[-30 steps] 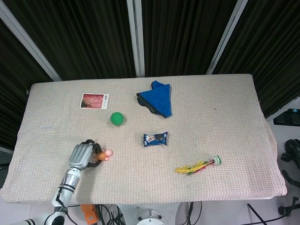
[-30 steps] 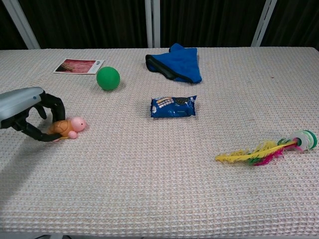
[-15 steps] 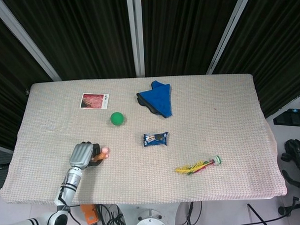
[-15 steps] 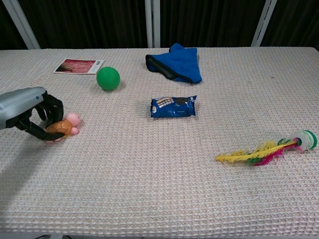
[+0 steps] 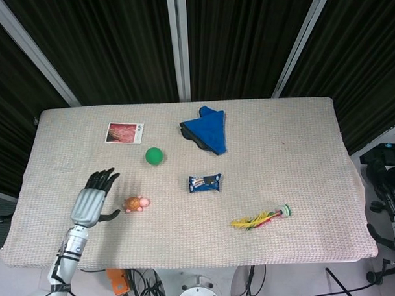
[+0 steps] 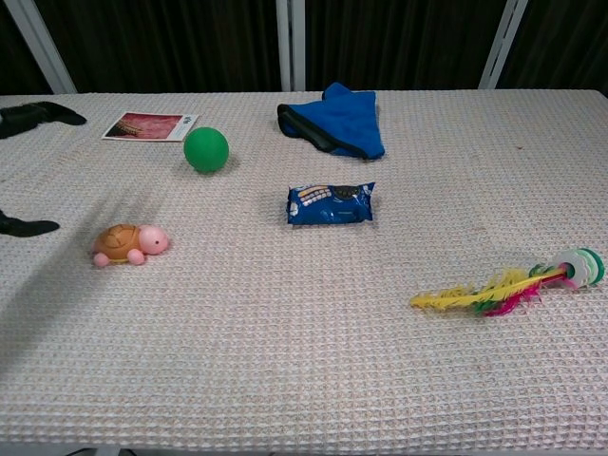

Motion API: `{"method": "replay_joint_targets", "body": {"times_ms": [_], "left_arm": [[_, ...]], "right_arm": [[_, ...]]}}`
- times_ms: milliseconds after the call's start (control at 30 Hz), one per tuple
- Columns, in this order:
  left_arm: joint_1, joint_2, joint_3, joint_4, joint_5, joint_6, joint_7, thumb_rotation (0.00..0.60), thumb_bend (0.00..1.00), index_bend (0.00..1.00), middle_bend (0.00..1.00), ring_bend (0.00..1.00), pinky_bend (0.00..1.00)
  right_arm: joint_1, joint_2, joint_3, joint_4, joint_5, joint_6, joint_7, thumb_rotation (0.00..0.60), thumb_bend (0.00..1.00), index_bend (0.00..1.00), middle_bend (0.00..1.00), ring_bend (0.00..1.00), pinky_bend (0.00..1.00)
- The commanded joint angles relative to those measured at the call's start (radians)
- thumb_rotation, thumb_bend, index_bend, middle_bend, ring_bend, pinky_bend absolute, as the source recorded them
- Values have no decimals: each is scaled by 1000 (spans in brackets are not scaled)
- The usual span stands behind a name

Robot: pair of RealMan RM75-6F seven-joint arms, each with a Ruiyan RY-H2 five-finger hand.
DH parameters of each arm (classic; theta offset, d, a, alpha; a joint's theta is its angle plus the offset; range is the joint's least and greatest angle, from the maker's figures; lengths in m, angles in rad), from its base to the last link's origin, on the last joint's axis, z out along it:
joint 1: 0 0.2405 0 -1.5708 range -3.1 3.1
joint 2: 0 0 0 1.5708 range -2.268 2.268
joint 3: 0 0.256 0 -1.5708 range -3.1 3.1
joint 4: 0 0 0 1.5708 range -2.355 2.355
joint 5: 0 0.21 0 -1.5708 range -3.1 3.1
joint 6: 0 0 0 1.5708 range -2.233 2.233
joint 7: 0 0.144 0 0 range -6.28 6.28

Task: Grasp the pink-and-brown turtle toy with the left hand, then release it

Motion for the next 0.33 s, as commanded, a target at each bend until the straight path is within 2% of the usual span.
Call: {"method": "replay_joint_targets", "body": {"times_ms": [33, 233, 333], "left_arm": [[111, 111, 60, -26, 98, 169, -7, 600, 147, 87, 0, 0, 31], [277, 190, 138, 46, 151, 365, -73, 600, 146, 87, 0, 0, 4], [323, 202, 150, 74, 153, 404, -115, 600, 146, 87, 2, 0, 2]], "right_arm": [[3, -5, -2, -3, -7, 2, -8, 600, 226, 0, 0, 0, 0], [10, -3, -9, -26, -28, 4, -43, 600, 227, 0, 0, 0, 0], [14, 0, -10, -41, -37, 7, -63, 600, 227, 0, 0, 0, 0]]}}
